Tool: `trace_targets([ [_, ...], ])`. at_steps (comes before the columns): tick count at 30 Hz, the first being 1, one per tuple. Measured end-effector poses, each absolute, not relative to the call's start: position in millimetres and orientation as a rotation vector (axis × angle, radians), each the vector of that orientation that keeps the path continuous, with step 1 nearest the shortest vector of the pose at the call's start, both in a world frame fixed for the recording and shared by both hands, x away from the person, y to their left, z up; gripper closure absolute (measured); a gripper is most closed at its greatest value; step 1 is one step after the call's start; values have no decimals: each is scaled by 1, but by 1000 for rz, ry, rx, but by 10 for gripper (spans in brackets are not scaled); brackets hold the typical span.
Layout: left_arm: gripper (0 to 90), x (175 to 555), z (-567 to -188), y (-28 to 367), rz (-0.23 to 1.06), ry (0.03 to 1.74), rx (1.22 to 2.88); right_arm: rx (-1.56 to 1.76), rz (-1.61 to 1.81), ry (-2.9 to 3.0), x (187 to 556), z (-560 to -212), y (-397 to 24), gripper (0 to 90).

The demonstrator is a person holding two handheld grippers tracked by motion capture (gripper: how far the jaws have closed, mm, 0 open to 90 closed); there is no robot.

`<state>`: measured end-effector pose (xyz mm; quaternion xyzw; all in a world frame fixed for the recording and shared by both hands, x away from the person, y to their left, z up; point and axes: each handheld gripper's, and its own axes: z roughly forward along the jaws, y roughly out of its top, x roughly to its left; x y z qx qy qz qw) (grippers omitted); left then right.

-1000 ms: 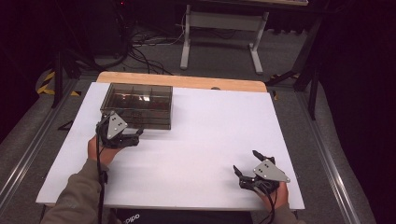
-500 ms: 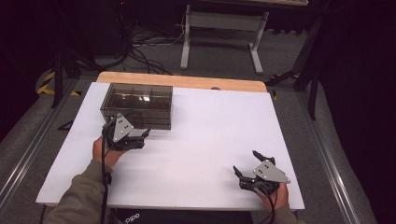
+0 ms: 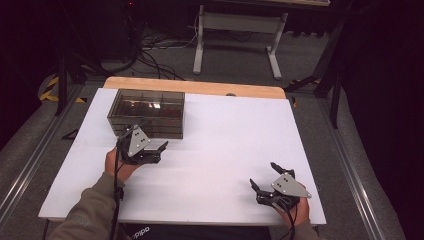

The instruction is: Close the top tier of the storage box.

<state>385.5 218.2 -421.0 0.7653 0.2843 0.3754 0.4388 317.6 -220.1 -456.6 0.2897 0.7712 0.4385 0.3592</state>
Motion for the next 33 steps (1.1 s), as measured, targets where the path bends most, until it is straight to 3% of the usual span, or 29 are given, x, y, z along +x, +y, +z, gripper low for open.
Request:
trace_targets([
  [33, 107, 362, -431, 206, 936, 569, 1984, 726, 1129, 2005, 316, -458, -216, 152],
])
